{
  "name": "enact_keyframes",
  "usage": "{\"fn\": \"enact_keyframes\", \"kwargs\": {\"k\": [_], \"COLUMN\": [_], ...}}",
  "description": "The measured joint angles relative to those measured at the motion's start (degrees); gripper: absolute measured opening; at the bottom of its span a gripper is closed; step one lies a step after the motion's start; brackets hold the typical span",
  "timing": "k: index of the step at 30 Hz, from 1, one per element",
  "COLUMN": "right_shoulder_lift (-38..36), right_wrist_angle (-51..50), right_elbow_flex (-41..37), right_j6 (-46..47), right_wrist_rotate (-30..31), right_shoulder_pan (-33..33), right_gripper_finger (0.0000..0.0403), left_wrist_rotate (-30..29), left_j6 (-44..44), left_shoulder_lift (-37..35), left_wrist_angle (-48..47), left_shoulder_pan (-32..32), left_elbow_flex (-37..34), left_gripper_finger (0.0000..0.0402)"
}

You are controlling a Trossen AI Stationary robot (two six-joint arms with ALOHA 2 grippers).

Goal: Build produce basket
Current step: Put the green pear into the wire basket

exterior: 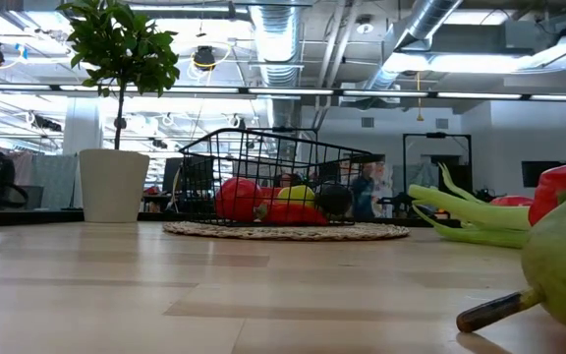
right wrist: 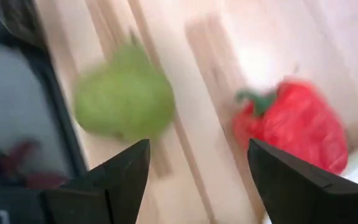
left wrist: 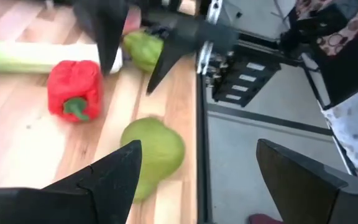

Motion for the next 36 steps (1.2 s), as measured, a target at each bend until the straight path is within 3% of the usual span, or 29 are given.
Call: {"fn": "enact_keyframes", "kwargs": {"k": [4, 10, 16, 20, 32, 36], "right_shoulder_lift": [-1.52, 4.12, 11.55, 13.39, 12.67, 9.84], "right_wrist_angle": [4.58, 11.27, 19.84, 20.21, 18.04, 17.78], "right_elbow_flex": [0.03, 0.04, 0.02, -0.02, 0.02, 0.03], "right_j6": [5.90, 13.70, 18.21, 19.99, 5.85, 3.24], "right_wrist_rotate": [5.79, 5.73, 3.69, 3.79, 5.69, 5.07], "right_shoulder_pan": [2.67, 5.78, 6.67, 5.09, -9.33, -10.32], "right_gripper_finger": [0.0291, 0.0291, 0.0291, 0.0291, 0.0291, 0.0291], "left_wrist_rotate": [-0.01, 2.53, 2.68, 2.51, 3.76, 3.50], "left_j6": [-2.67, -7.53, -8.53, -8.09, -8.05, -8.18], "left_shoulder_lift": [0.11, 0.04, 0.04, 0.04, 0.04, 0.04], "left_wrist_angle": [2.66, 12.19, 12.94, 13.29, 10.90, 6.70], "left_shoulder_pan": [0.45, 0.99, 1.03, 1.36, 2.32, 2.32], "left_elbow_flex": [-4.73, -11.91, -13.01, -13.00, -12.95, -12.94], "left_gripper_finger": [0.0303, 0.0303, 0.0303, 0.0303, 0.0303, 0.0303]}}
